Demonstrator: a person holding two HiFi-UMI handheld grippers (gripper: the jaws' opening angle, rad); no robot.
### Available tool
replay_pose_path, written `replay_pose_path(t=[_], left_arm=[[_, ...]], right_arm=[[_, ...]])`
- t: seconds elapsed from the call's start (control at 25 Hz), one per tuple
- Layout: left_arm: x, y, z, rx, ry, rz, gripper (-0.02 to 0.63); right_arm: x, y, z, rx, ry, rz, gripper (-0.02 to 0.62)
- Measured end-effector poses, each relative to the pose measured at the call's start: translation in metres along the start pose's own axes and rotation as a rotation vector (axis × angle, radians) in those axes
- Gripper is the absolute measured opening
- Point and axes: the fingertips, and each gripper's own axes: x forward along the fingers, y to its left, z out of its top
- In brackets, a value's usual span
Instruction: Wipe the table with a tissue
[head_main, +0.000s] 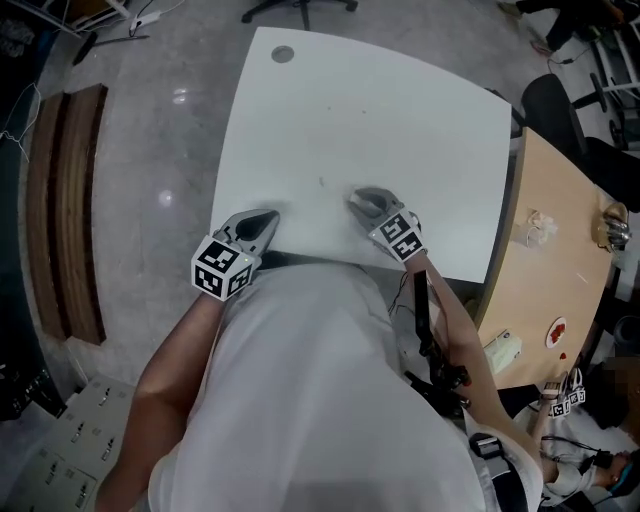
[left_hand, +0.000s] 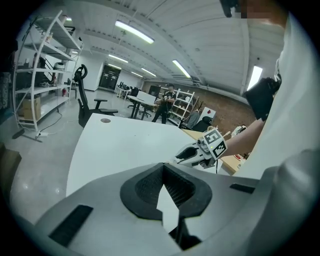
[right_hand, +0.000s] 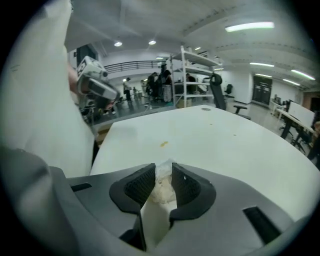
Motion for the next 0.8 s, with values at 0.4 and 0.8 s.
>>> replay_pose_path(t=[0.4,0.8], left_arm=[[-0.006,0.021,0.003,0.022,-0.021,-0.101,0.005],[-0.029,0.040,-0.005,0.027,-0.032,-0.104,0.005]], right_arm=[[-0.050,-0.043,-0.013,0.388,-0.117,-0.345,0.109],[0.020,-0.016,0.060,0.190,-0.071,-0.293,0.109]])
